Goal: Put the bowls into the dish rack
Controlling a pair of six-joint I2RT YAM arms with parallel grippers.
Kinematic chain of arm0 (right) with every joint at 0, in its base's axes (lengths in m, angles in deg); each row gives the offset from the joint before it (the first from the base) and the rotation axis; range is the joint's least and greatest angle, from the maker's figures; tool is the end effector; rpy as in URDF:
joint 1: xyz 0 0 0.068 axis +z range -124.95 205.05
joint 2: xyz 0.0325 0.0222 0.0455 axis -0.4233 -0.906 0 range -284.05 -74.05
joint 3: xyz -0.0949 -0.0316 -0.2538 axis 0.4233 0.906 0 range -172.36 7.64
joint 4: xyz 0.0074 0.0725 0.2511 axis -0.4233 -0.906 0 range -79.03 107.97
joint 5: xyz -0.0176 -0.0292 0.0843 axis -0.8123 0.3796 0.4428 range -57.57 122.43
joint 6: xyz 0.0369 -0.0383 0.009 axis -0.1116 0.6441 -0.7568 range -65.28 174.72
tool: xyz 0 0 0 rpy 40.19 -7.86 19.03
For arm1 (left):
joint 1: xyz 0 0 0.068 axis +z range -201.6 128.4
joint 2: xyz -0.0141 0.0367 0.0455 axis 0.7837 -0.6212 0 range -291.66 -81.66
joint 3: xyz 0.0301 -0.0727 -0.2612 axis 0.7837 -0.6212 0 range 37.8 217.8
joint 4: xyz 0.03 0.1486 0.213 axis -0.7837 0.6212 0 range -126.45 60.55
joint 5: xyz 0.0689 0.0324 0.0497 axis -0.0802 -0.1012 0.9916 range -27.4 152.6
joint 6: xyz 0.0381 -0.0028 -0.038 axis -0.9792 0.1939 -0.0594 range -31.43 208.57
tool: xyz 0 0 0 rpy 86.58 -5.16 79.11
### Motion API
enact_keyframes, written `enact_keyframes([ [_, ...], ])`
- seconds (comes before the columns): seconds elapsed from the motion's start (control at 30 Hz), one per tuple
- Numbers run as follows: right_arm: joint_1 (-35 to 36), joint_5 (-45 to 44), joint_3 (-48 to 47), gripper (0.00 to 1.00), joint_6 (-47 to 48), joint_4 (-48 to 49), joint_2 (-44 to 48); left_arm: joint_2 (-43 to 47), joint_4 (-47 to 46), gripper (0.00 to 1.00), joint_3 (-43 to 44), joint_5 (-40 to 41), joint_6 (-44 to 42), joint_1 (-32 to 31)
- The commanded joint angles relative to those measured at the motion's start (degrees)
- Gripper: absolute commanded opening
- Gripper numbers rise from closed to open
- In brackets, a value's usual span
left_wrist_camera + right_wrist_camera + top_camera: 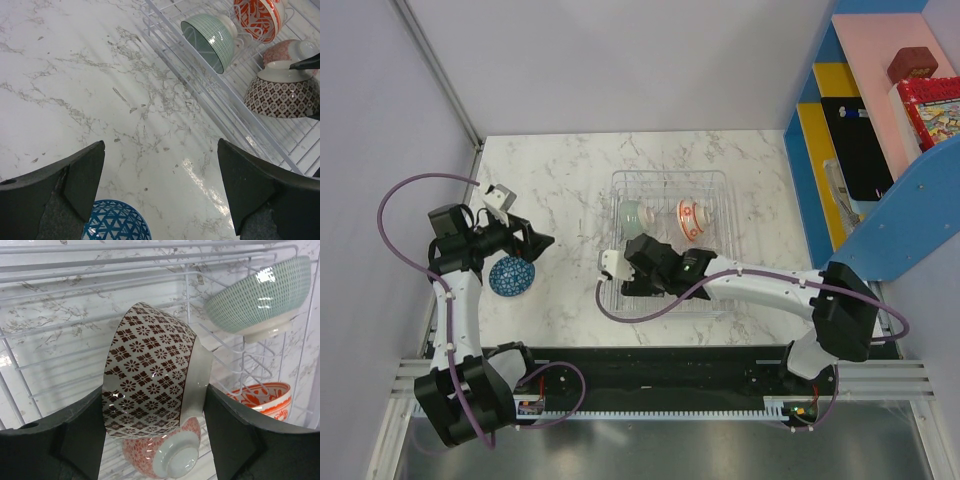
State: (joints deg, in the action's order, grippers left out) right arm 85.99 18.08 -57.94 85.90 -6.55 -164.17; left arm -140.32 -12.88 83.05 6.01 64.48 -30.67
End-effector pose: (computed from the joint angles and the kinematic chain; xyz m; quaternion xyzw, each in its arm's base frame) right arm 0.1726 0.2925 0.2484 -0.6390 0.6764 -0.0240 0.3654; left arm 0.2065 0.0472 0.2842 0.2333 0.7818 -0.2413 0.5255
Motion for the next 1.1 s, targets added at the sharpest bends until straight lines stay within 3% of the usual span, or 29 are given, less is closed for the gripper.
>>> enact_keyframes([
  [0.0,2.8,-8.9,0.4,0.00,5.6,7.6,-2.6,0.6,-2.2,1.00,-0.6,-2.9,1.0,0.5],
  [0.27,4.1,-11.3,0.6,0.00,9.0,13.3,-6.5,0.6,-2.4,1.00,-1.0,-3.4,0.9,0.7],
  [0.8,4.2,-11.1,-1.0,0.02,10.8,15.5,-13.3,0.6,-2.5,1.00,-1.1,-4.3,0.9,0.9],
  [0.83,4.3,-11.1,-1.2,0.05,10.8,15.5,-13.5,0.6,-2.5,1.00,-1.1,-4.3,0.8,0.9],
  [0.93,4.3,-10.9,-1.8,0.44,10.3,14.0,-13.9,0.5,-2.5,1.00,-1.1,-4.4,0.8,1.0],
  [0.97,4.2,-10.7,-1.8,0.62,10.1,13.9,-14.1,0.5,-2.5,1.00,-1.2,-4.4,0.9,1.0],
  [1.03,4.3,-10.3,-1.6,0.76,9.8,13.4,-13.8,0.4,-2.5,1.00,-1.2,-4.5,0.7,1.0],
  [1.07,4.3,-10.0,-1.5,0.94,9.6,13.1,-13.6,0.3,-2.5,1.00,-1.1,-4.6,0.8,1.0],
])
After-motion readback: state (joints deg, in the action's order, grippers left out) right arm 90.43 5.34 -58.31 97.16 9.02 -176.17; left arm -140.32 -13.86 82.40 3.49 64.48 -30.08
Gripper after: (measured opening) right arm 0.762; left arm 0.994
